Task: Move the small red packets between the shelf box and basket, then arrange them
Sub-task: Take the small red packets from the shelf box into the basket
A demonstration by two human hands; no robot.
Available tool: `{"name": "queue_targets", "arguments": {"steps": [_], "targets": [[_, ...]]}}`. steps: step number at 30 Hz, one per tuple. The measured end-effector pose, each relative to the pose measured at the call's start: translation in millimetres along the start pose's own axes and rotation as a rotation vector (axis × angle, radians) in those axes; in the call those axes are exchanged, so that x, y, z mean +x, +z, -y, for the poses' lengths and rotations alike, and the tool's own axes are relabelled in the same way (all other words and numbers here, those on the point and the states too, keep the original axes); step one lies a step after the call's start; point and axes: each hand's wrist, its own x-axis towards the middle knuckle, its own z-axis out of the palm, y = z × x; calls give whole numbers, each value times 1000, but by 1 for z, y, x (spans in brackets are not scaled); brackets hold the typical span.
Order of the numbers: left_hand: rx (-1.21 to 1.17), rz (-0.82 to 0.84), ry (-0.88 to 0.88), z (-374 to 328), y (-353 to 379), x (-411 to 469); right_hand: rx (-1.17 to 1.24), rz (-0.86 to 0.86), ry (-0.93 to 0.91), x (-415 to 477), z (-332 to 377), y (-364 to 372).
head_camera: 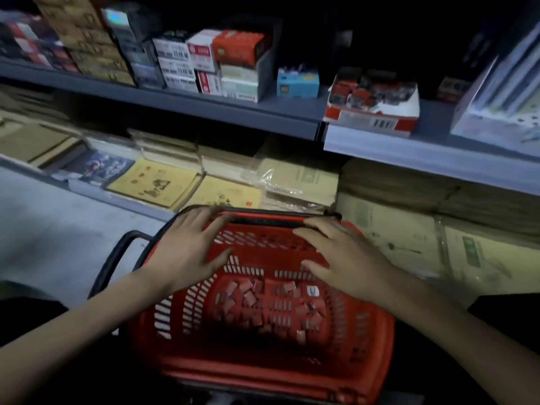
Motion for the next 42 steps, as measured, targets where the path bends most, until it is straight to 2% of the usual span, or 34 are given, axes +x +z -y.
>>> {"name": "queue_targets", "arguments": {"steps": [6,12,18,24,27,31,34,37,42], "targets": [[69,191,14,11,45,-33,-53,284,17,-19,-12,73],[153,427,-20,45,65,-59,-5,580,137,-50,-17,116],[187,437,67,41,62,-59,51,614,156,-40,-5,135],[153,459,85,36,68,-69,-115,835,24,15,30,197],[155,463,111,41,74,-77,-168,880,-160,43,55,241],[179,460,112,47,77,-74,-404,850,-526,53,77,302],[184,480,97,43,75,-70,-411,864,-529,52,75,331],[195,511,100,42,74,-68,-383,786,-549,53,72,338],[238,546,75,45,76,-63,-381,873,-404,43,65,330]]}}
